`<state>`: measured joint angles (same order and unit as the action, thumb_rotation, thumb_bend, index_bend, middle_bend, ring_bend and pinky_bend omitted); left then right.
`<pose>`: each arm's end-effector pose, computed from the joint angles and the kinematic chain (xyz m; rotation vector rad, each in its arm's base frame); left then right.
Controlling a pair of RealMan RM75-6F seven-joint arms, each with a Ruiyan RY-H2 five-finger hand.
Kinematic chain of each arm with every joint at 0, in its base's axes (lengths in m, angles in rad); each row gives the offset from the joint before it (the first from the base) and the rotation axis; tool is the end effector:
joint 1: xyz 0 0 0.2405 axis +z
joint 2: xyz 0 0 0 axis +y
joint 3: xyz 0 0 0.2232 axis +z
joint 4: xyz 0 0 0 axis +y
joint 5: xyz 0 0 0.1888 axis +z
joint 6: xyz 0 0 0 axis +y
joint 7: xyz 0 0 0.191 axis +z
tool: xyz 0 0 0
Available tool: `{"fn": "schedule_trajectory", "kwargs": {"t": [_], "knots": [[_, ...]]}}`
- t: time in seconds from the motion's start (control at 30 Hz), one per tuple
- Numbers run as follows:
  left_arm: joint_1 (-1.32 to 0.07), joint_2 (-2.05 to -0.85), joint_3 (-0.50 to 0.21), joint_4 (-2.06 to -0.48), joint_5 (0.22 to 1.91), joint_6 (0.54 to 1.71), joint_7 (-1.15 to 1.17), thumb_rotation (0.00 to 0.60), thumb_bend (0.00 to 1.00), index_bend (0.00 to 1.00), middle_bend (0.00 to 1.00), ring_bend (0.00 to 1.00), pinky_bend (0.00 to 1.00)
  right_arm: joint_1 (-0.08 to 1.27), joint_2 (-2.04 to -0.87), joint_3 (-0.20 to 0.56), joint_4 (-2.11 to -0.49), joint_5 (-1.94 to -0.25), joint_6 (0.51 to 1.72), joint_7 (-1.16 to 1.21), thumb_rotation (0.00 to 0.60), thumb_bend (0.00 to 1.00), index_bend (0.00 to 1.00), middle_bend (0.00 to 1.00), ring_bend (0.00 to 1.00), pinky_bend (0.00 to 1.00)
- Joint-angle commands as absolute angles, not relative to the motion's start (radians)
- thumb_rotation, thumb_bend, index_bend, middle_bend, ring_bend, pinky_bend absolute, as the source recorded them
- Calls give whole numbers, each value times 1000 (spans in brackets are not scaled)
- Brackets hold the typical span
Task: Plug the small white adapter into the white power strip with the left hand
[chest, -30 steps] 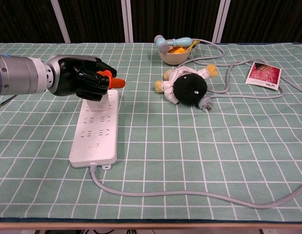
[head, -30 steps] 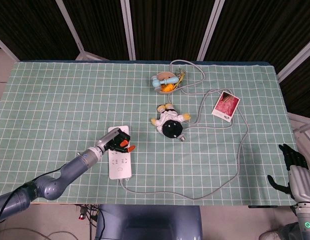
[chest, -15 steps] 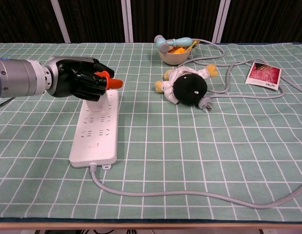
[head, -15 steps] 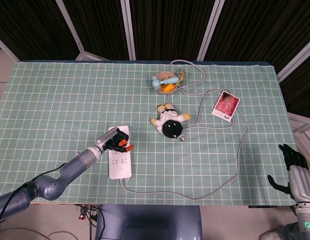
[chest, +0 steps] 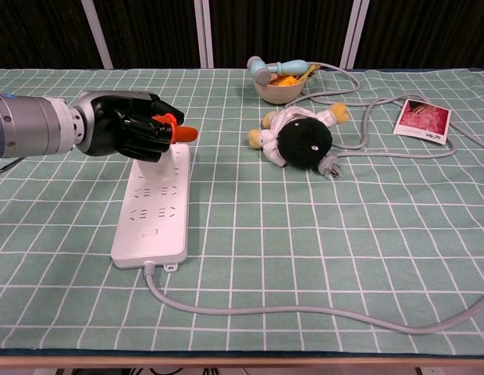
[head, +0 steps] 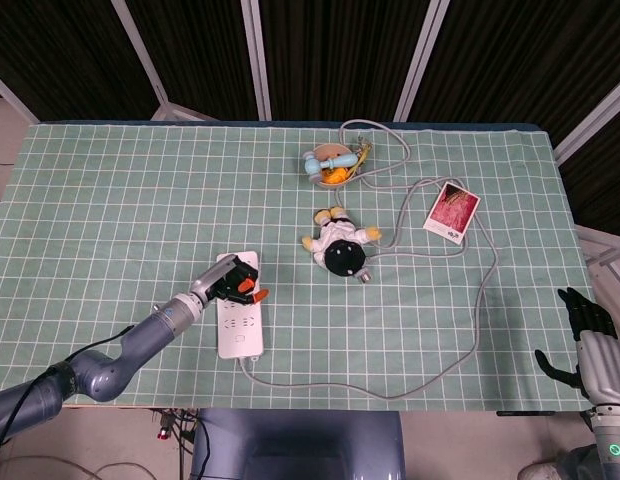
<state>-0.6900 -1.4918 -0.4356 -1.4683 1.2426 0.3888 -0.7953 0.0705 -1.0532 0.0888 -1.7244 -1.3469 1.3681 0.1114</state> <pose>-0.0998 0.3606 -0.0348 -1.4480 -2.2644 -1.1966 -0.2902 -0.2232 0.1682 1.2274 -1.1543 0.9045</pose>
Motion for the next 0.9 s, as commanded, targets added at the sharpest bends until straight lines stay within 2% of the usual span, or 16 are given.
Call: {"fn": "schedule_trajectory", "kwargs": {"t": [0.03, 0.17, 0.27, 0.33, 0.37, 0.43, 0.53, 0.63, 0.9], "knots": [[-690, -1477, -450, -1495, 1251, 421, -801, 600, 323, 881, 1000, 997, 1000, 70, -1054, 89, -1724, -1348, 1369, 112, 600, 374, 0, 0, 0, 0], [-686, -1433, -493, -1567, 1276, 503, -790, 600, 320, 772, 935, 921, 969, 70, -1053, 88, -1723, -1353, 1372, 113, 600, 373, 0, 0, 0, 0], [-672, -1381, -512, -1629, 1306, 579, -734, 600, 318, 576, 700, 672, 729, 70, -1054, 88, -1721, -1359, 1375, 115, 600, 374, 0, 0, 0, 0], [-656, -1339, -500, -1671, 1317, 625, -649, 600, 292, 430, 463, 382, 455, 70, -1054, 88, -1718, -1365, 1378, 117, 600, 374, 0, 0, 0, 0], [-644, -1307, -483, -1697, 1325, 651, -578, 600, 277, 369, 386, 298, 376, 70, -1055, 87, -1715, -1369, 1381, 118, 600, 374, 0, 0, 0, 0], [-612, -1256, -447, -1742, 1331, 703, -437, 600, 228, 220, 242, 171, 246, 69, -1056, 86, -1712, -1377, 1385, 119, 600, 374, 0, 0, 0, 0], [-528, -1207, -365, -1779, 1367, 891, -83, 600, 136, 64, 76, 43, 87, 69, -1057, 82, -1704, -1386, 1389, 104, 600, 374, 0, 0, 0, 0], [-437, -1177, -285, -1810, 1398, 1037, 145, 600, 90, 0, 0, 0, 0, 69, -1057, 78, -1701, -1384, 1388, 70, 600, 373, 0, 0, 0, 0], [-215, -1132, -138, -1803, 1420, 1333, 321, 600, 75, 0, 0, 0, 0, 70, -1076, 72, -1677, -1423, 1424, -11, 600, 373, 0, 0, 0, 0]]}}
